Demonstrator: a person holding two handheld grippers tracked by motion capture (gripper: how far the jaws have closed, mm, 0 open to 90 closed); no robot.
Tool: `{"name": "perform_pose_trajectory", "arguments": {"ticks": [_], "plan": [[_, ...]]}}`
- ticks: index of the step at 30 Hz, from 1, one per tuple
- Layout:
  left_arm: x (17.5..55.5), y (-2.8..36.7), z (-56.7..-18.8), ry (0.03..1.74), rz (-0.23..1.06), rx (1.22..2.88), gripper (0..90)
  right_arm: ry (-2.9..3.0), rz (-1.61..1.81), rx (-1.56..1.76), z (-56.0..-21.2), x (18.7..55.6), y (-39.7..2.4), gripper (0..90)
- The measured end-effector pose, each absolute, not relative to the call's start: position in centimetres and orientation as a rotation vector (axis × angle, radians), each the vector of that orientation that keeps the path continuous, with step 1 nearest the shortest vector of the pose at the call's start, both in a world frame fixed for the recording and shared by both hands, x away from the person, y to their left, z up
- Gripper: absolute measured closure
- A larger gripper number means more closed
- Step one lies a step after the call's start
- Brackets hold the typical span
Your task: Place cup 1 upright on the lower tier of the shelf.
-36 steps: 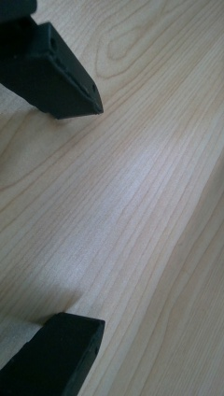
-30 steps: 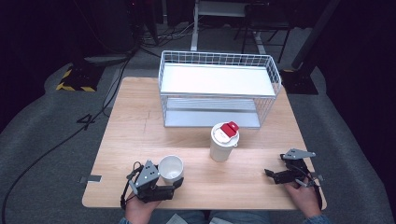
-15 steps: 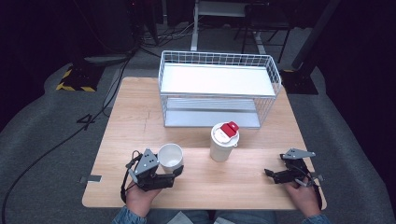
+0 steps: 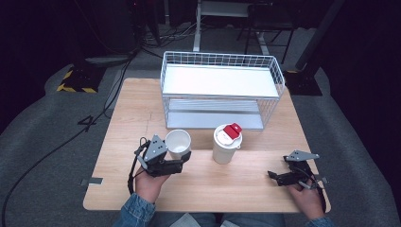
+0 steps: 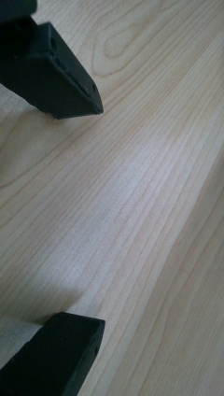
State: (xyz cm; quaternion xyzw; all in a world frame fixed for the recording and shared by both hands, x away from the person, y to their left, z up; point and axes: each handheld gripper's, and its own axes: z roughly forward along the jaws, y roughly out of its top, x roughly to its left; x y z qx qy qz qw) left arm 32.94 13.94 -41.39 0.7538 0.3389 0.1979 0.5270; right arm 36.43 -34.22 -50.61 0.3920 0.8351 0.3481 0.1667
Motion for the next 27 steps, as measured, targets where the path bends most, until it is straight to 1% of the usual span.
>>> {"name": "perform_pose_trajectory", "arguments": {"ticks": [8, 11, 19, 27], "plan": [[35.1, 13.5, -40.5, 0.812, 0.504, 1.801, 21.7, 2.377, 0.989, 1.116, -50.6, 36.4, -34.2, 0.5], [36.1, 13.3, -40.4, 0.81, 0.54, 1.816, 21.7, 2.377, 0.991, 1.116, -50.6, 36.4, -34.2, 0.6], [38.6, 12.6, -40.9, 0.824, 0.578, 1.846, 21.7, 2.377, 0.989, 1.115, -50.6, 36.4, -34.2, 0.5], [40.3, 12.0, -41.5, 0.833, 0.583, 1.822, 21.7, 2.378, 0.991, 1.116, -50.6, 36.4, -34.2, 0.6]]}}
